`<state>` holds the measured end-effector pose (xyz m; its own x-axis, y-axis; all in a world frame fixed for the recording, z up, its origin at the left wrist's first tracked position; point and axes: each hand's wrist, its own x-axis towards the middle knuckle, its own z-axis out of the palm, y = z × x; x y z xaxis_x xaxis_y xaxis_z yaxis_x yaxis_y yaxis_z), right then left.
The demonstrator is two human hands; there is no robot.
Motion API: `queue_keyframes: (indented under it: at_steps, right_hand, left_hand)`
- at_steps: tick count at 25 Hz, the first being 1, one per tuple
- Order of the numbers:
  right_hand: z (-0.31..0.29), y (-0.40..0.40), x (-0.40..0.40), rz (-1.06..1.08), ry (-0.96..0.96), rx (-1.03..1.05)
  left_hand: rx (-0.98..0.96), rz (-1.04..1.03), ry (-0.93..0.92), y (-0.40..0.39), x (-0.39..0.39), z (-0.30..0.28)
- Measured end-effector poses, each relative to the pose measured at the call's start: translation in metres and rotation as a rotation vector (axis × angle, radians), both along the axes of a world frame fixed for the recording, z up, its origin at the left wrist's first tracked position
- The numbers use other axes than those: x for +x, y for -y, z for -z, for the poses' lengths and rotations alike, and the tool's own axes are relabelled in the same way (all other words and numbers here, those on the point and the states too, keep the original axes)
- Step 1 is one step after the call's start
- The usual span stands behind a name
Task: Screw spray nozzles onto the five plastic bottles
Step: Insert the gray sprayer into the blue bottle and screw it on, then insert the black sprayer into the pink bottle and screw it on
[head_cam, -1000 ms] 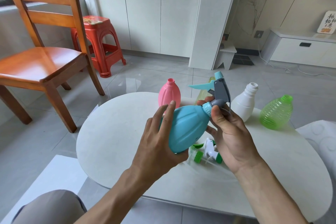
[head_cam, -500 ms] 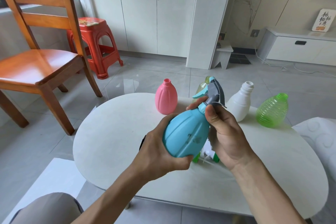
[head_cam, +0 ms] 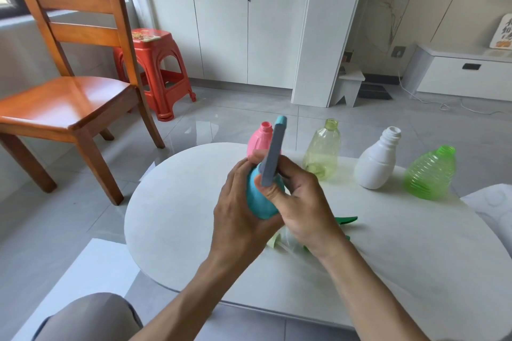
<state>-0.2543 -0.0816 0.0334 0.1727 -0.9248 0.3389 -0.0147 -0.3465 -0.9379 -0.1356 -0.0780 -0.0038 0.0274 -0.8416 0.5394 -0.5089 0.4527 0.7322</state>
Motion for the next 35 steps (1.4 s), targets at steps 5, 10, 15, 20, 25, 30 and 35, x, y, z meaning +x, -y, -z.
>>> queue_keyframes:
  at_steps: [5, 10, 15, 20, 25, 30, 35]
  right_hand:
    - [0.009, 0.006, -0.003, 0.098, -0.129, 0.145]
    - [0.019, 0.01, -0.025, 0.191, -0.128, 0.254]
    - [0.035, 0.01, -0.033, 0.158, -0.271, 0.283]
    - [0.043, 0.017, -0.039, 0.157, -0.271, 0.304]
    - [0.036, 0.017, -0.029, 0.213, -0.368, 0.272]
    - [0.053, 0.005, 0.02, 0.216, -1.166, -0.181]
    - [0.077, -0.002, 0.046, 0.144, -1.406, -0.137]
  left_hand:
    - [0.033, -0.076, -0.075, 0.048, 0.045, -0.007]
    - [0.218, -0.066, -0.017, 0.133, 0.099, -0.002]
    - [0.273, -0.097, -0.049, 0.184, 0.112, 0.036]
    - [0.345, -0.039, -0.131, 0.21, 0.112, 0.047]
    - [0.414, -0.057, -0.089, 0.195, 0.122, 0.049]
    - [0.524, -0.152, -0.084, 0.152, 0.158, 0.052]
    - [0.34, -0.273, -0.191, 0.102, 0.181, 0.031]
